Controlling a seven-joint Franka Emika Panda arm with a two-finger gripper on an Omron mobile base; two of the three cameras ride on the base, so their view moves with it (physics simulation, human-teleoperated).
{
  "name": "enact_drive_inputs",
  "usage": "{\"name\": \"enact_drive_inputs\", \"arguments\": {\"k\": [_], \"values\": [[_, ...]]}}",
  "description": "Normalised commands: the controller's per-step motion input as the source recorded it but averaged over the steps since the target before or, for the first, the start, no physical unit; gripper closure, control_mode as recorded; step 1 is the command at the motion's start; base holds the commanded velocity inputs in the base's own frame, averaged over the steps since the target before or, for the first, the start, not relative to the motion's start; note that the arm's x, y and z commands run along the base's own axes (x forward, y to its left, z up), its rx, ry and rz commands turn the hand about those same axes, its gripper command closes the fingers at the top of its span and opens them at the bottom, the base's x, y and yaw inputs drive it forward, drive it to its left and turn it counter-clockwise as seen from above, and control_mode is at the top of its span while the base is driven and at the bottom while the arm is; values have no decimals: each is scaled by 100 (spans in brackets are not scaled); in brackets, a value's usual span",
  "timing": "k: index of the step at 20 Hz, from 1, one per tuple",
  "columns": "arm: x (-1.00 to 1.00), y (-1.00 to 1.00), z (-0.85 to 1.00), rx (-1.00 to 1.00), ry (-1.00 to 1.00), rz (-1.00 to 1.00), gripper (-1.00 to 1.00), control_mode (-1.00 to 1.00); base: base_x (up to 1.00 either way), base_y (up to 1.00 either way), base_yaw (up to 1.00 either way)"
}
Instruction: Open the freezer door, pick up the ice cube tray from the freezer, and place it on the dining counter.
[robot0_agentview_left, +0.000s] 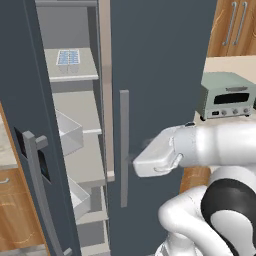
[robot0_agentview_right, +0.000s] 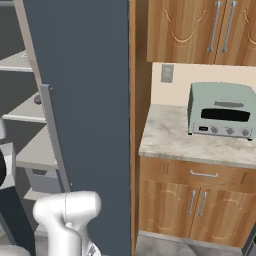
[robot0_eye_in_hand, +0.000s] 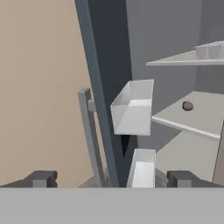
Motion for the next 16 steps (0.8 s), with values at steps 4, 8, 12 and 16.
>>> {"name": "enact_drive_inputs", "arguments": {"k": [4,8,12,16], "values": [[36,-18,0,3,0,27,-100,-100,0,0,0],[40,-6,-1,5,-1,25,-100,-100,0,0,0],[29,2,-1,11,-3,18,-100,-100,0,0,0],[32,8,0,12,-2,11,-100,-100,0,0,0]]}}
